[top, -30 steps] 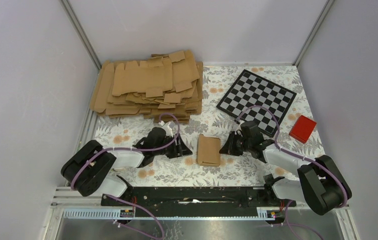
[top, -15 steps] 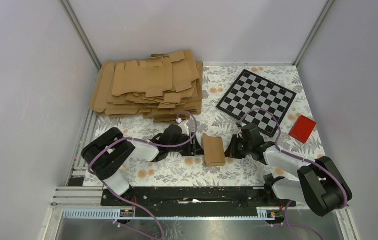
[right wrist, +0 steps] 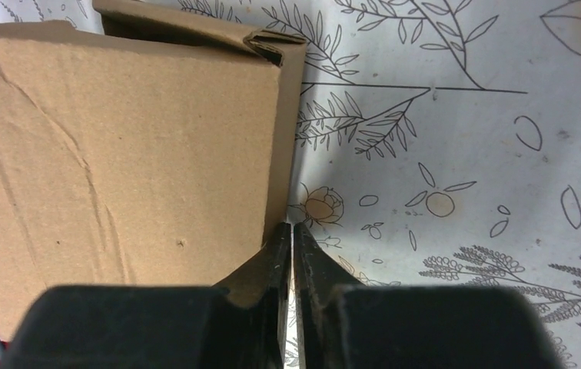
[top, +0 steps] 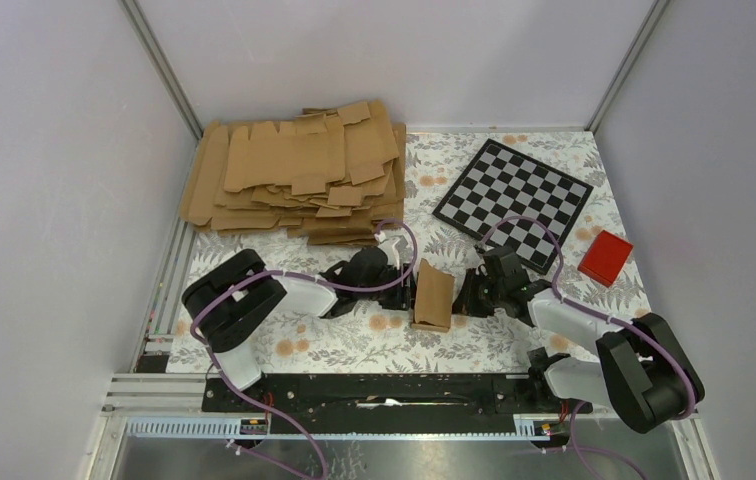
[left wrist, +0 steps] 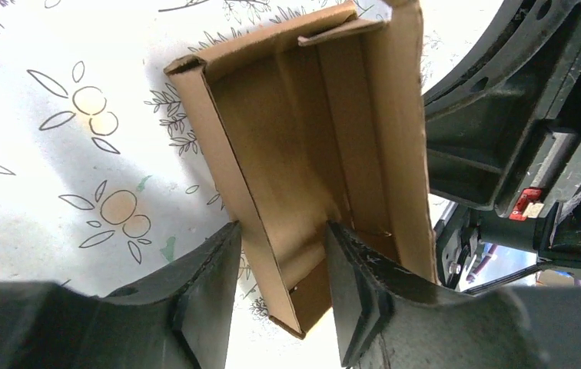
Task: Fold the paper box
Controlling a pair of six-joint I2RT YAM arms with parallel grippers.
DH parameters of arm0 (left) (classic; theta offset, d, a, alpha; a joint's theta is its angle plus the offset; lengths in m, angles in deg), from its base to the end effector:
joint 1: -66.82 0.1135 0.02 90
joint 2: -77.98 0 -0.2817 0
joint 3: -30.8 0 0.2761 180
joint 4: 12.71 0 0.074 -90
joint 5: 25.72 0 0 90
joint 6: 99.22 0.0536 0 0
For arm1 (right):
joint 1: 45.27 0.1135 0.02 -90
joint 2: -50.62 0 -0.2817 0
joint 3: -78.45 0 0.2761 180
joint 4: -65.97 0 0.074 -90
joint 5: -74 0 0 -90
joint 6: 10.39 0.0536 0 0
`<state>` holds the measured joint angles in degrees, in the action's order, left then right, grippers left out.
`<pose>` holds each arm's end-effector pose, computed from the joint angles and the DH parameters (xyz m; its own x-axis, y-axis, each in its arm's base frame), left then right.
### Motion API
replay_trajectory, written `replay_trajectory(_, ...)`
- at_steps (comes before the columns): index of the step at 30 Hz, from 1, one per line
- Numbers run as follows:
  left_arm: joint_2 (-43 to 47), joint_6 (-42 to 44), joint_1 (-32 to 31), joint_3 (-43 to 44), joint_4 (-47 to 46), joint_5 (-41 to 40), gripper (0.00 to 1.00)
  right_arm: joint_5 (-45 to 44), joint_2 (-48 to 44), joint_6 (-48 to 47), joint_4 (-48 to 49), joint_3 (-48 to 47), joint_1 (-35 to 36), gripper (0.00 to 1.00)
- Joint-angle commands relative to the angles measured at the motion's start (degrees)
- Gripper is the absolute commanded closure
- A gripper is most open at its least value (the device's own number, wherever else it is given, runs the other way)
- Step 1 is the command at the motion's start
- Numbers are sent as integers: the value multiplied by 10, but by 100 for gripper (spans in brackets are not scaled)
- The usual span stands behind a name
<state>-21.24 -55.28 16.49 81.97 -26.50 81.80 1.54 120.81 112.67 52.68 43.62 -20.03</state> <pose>0.2130 -0.2821 0.1158 -0.8923 0.0002 -0.4515 0.3608 0.6015 -0.7127 0.2033 0.1137 0.1248 -0.8891 0.1559 -0.4303 -0.1213 0.8263 0.5500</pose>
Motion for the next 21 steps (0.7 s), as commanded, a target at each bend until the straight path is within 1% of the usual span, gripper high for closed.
replay_trajectory(1, 19, -9, -8, 6, -3, -28, 55, -21, -22, -20, -44, -29, 3, 84)
replay_trajectory(2, 24, -11, -4, 1, 2, -34, 55, -23, -34, -24, -52, -31, 3, 81)
replay_trajectory(4, 38, -15, 1, -10, 10, -46, 55, -36, -59, -29, -74, -36, 3, 77)
replay_trajectory(8, 69, -18, 9, -28, 34, -71, 55, -54, -100, -32, -97, -39, 3, 75)
replay_trajectory(11, 86, -19, 15, -39, 42, -80, 55, -47, -113, -26, -96, -39, 3, 73)
replay_trajectory(12, 92, -19, 17, -42, 43, -80, 57, -42, -115, -24, -92, -38, 3, 73)
replay_trajectory(13, 95, -19, 19, -46, 42, -80, 62, -35, -114, -21, -85, -37, 3, 72)
replay_trajectory(14, 97, -18, 20, -47, 43, -81, 64, -32, -111, -17, -79, -36, 3, 72)
replay_trajectory(21, 96, -15, 22, -52, 40, -79, 69, -8, -65, 3, -32, -29, 3, 71)
